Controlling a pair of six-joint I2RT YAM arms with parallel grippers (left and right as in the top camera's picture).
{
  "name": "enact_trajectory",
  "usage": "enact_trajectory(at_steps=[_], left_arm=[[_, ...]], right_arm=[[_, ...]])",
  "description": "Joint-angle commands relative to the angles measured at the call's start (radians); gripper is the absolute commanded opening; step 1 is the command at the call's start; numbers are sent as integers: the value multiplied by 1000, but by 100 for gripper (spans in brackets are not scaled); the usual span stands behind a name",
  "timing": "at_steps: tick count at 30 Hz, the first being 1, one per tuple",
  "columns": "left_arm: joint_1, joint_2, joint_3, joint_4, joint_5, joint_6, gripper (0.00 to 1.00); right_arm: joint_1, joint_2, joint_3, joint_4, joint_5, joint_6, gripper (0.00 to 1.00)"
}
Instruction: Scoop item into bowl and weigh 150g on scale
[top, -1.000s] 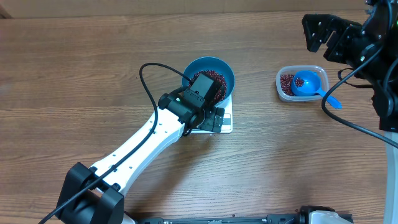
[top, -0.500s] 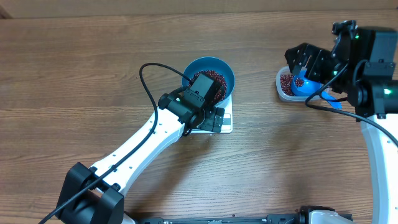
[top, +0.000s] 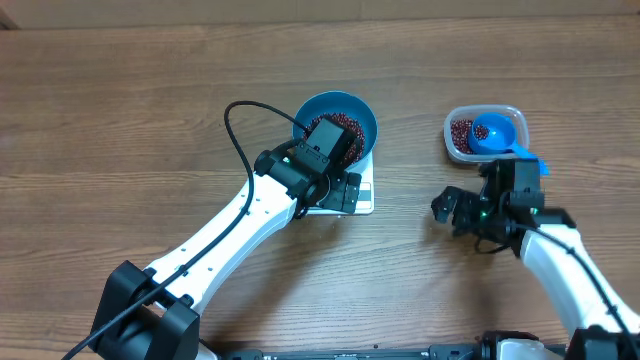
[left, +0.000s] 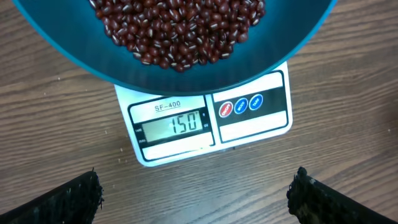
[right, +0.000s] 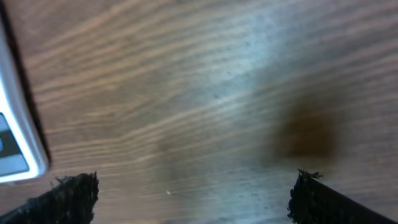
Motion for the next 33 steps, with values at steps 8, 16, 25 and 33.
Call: enact_trajectory(at_steps=[8, 16, 25, 33], left_arm=[[-3, 10, 2, 2, 1, 9, 100], [-3, 10, 2, 2, 1, 9, 100], [-3, 10, 2, 2, 1, 9, 100], [-3, 10, 2, 2, 1, 9, 100]], right_arm=[[4, -287, -497, 613, 65, -1, 100], [1, -535, -568, 519, 36, -90, 100], [3, -1100, -568, 296, 48, -190, 100], [3, -1276, -568, 294, 63, -190, 100]])
